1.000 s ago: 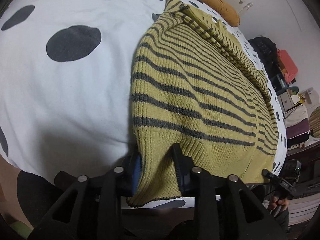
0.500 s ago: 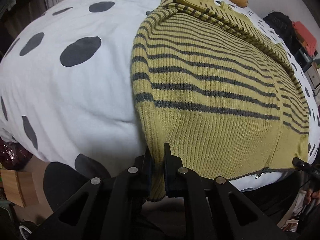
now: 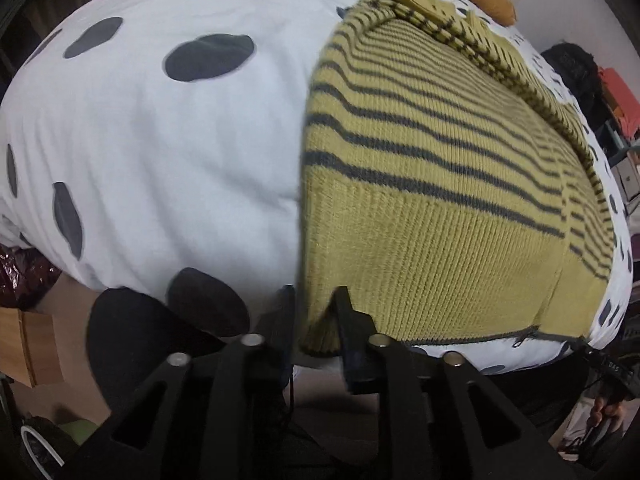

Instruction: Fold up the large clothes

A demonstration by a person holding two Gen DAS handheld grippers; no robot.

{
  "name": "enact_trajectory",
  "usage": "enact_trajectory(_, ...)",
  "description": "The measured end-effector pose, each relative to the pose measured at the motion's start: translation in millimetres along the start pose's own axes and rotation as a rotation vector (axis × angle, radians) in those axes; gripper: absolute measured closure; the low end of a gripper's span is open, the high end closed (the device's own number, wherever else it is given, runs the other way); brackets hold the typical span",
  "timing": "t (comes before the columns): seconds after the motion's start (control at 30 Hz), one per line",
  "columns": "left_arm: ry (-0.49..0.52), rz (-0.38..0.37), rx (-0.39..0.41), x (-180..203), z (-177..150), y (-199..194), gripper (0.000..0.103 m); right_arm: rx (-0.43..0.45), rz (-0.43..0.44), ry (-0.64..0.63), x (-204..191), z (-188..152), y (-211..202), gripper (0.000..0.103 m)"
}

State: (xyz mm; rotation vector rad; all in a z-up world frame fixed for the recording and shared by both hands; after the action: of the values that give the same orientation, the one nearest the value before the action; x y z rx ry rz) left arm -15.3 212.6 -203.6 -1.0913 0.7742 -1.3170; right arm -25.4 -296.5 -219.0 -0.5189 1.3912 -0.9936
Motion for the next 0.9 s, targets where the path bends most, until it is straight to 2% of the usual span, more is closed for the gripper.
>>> enact_trajectory(0.03,-0.013,-0.003,0.012,-3,6,-8,0.049,0.023,0.021,0.003,-4,5,-8,0.077)
enact_trajectory(0.07,-0.027,-0.018,0.038,-6,14,-18,0.031,0.055,0.031,-0.004,-10,13,-19,0.063)
enact_trajectory(0.1,-0.037,-0.038,0.083,-8,27,-28,0.026,0.083,0.038,-0.020,-17,24,-29,0.057)
enact_trajectory(0.2,-0.007,-0.055,0.174,-10,72,-44,0.024,0.143,0.088,-0.059,-40,65,-49,0.047)
enact_trajectory(0.23,0.008,-0.066,0.195,-7,88,-43,0.023,0.175,0.069,-0.070,-43,81,-55,0.037)
enact_trajectory(0.27,0.021,-0.076,0.205,-4,104,-40,0.023,0.213,0.055,-0.085,-47,99,-61,0.030)
enact_trajectory(0.33,0.037,-0.119,0.207,-1,134,-27,0.023,0.263,0.066,-0.090,-50,141,-65,0.025)
enact_trajectory(0.4,0.050,-0.115,0.182,1,155,-5,0.023,0.243,0.071,-0.038,-42,173,-54,0.025)
enact_trajectory(0.43,0.047,-0.092,0.152,-2,160,9,0.023,0.224,0.070,-0.009,-37,181,-48,0.025)
enact_trajectory(0.5,0.026,-0.101,0.112,-5,162,28,0.023,0.179,0.099,0.016,-37,185,-31,0.025)
enact_trajectory(0.57,0.034,-0.123,0.138,-4,157,30,0.023,0.183,0.142,0.005,-39,182,-31,0.029)
enact_trajectory(0.63,0.046,-0.178,0.147,0,153,27,0.025,0.149,0.221,-0.012,-45,170,-32,0.041)
enact_trajectory(0.67,0.046,-0.208,0.148,0,150,27,0.025,0.130,0.235,-0.017,-44,163,-33,0.042)
enact_trajectory(0.7,0.047,-0.231,0.144,1,146,27,0.025,0.118,0.215,-0.029,-42,156,-30,0.043)
enact_trajectory(0.9,0.051,-0.286,0.135,0,112,14,0.029,0.108,0.243,-0.044,-35,120,-30,0.046)
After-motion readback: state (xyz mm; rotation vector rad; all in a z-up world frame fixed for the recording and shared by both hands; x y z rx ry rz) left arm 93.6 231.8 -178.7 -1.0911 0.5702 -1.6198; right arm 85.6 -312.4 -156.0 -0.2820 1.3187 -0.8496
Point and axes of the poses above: each gripper's, at about its wrist camera, not at the fingertips, and y roughly the way its jaws point, x to its right, z to its top, the point moved 8 cm from there along y, roughly the way its jaws point, and after that the axes turned 8 degrees about y, right-handed, at the moved point
